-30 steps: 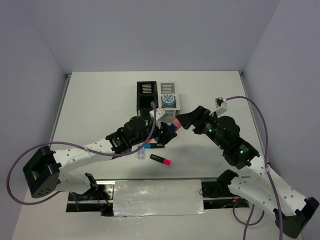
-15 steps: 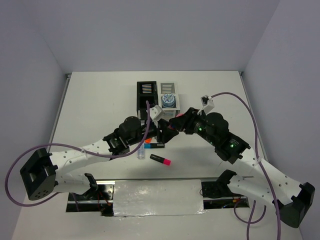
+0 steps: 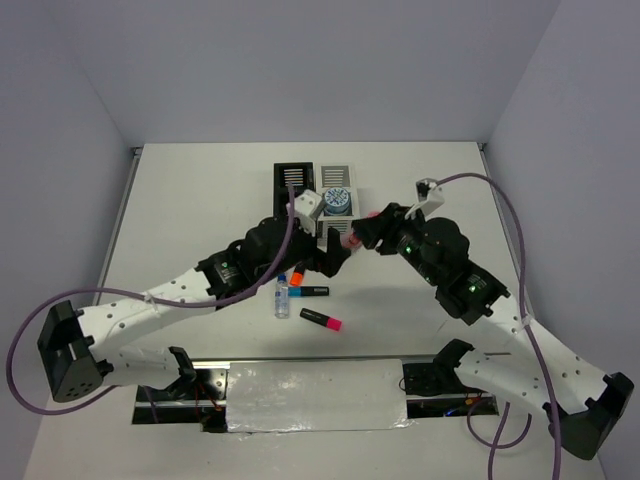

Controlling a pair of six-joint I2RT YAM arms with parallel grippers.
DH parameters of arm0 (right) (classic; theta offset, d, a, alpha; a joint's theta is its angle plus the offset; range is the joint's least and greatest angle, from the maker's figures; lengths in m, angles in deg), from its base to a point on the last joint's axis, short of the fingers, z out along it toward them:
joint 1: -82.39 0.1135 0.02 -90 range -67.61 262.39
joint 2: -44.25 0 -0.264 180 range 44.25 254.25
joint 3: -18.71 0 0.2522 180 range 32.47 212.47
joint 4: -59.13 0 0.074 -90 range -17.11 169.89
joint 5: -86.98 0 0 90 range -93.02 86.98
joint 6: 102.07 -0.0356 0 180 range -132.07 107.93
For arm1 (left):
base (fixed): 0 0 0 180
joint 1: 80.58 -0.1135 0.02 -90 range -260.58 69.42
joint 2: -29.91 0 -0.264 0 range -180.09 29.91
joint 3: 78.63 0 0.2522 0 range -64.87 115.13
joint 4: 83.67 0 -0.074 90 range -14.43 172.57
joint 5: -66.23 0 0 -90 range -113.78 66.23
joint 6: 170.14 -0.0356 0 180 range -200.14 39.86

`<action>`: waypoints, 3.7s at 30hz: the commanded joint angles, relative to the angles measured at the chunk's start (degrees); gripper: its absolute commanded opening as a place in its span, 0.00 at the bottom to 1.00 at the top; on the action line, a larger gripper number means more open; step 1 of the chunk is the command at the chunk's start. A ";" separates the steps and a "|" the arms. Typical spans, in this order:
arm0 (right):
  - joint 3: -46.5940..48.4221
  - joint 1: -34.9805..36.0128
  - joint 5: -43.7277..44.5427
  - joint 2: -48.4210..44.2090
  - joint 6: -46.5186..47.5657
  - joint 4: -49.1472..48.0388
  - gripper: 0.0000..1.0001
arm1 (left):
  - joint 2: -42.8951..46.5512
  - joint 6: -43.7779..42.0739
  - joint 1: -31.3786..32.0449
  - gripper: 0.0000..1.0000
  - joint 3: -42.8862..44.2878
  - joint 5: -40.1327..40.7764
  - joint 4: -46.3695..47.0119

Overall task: Sort the stationery into containers
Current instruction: Place the stationery in the storage box, then pick up the stationery from the center of the board.

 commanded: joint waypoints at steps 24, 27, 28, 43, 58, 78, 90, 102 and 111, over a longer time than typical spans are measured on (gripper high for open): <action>52.01 -14.23 -2.79 59.08 33.70 -13.52 0.00 | 42.26 1.84 -1.90 0.99 -4.71 25.16 -44.65; 53.25 -14.32 -2.54 62.87 34.14 -13.96 0.00 | 41.83 1.32 -1.99 0.99 -4.97 25.86 -44.30; 52.81 -14.50 -2.54 63.40 34.06 -14.22 0.00 | 41.56 1.66 -2.07 0.99 -4.62 26.30 -44.56; 39.37 -14.32 -4.03 60.41 30.98 -23.71 0.00 | 43.84 0.97 -5.06 0.99 -5.67 25.43 -43.60; 43.22 -14.15 -2.55 56.11 29.75 -16.60 1.00 | 44.46 0.61 -5.06 0.99 -5.85 24.99 -43.24; 16.70 6.86 3.89 17.72 3.38 13.81 1.00 | 14.24 23.80 -5.15 0.99 -1.88 15.95 -45.30; 5.17 7.30 2.56 2.85 4.70 16.71 1.00 | -2.89 25.49 -5.24 0.95 -9.72 13.12 -26.20; 4.03 7.47 1.24 -1.02 5.84 17.50 1.00 | -10.83 24.96 -6.73 0.80 -7.78 15.76 -25.41; 4.81 7.39 1.06 0.55 7.25 16.62 1.00 | -12.06 24.61 -6.73 0.72 -12.09 13.47 -22.42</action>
